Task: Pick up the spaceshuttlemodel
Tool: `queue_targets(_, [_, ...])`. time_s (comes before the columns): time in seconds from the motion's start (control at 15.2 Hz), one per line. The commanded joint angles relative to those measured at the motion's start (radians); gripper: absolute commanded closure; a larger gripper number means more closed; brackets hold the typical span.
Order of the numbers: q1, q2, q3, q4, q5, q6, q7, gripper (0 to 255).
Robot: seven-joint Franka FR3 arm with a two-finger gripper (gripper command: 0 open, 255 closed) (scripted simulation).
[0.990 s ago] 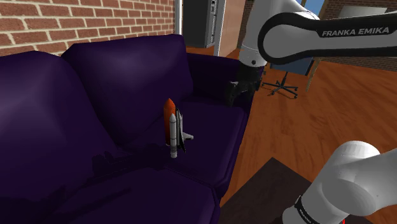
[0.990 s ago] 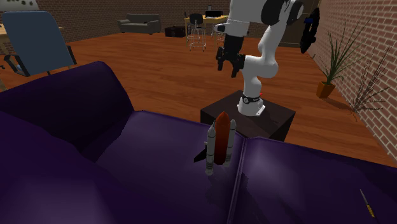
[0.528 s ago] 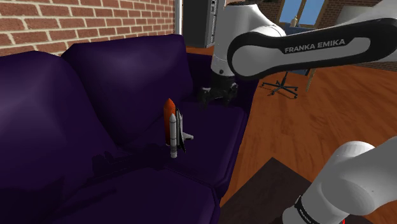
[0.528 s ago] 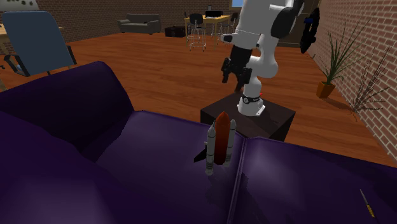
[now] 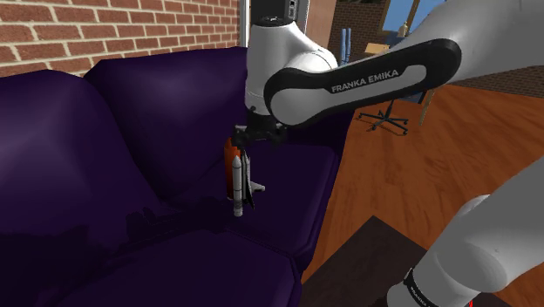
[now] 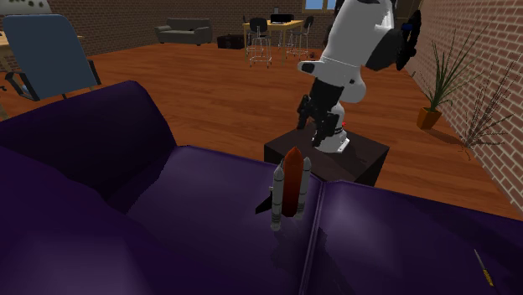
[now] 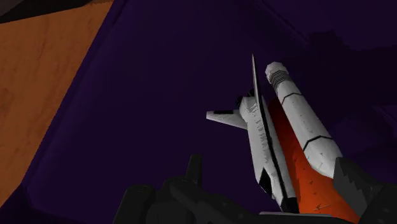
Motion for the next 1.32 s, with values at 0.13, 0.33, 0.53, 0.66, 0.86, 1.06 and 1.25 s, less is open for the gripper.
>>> queue_targets(0.13, [-0.017, 0.171, 0.075, 0.135, -0.140, 0.012, 0.212, 0])
queue_targets(0.33, [-0.010, 0.223, 0.082, 0.154, -0.188, 0.031, 0.271, 0])
queue_targets(0.53, [-0.009, 0.238, 0.082, 0.129, -0.206, 0.066, 0.290, 0])
queue_targets(0.66, [-0.009, 0.249, 0.081, 0.113, -0.219, 0.088, 0.304, 0])
queue_targets(0.86, [-0.009, 0.252, 0.081, 0.109, -0.223, 0.095, 0.308, 0])
queue_targets(1.06, [-0.009, 0.252, 0.081, 0.109, -0.223, 0.094, 0.308, 255])
queue_targets(1.25, [-0.009, 0.252, 0.081, 0.109, -0.223, 0.094, 0.308, 255])
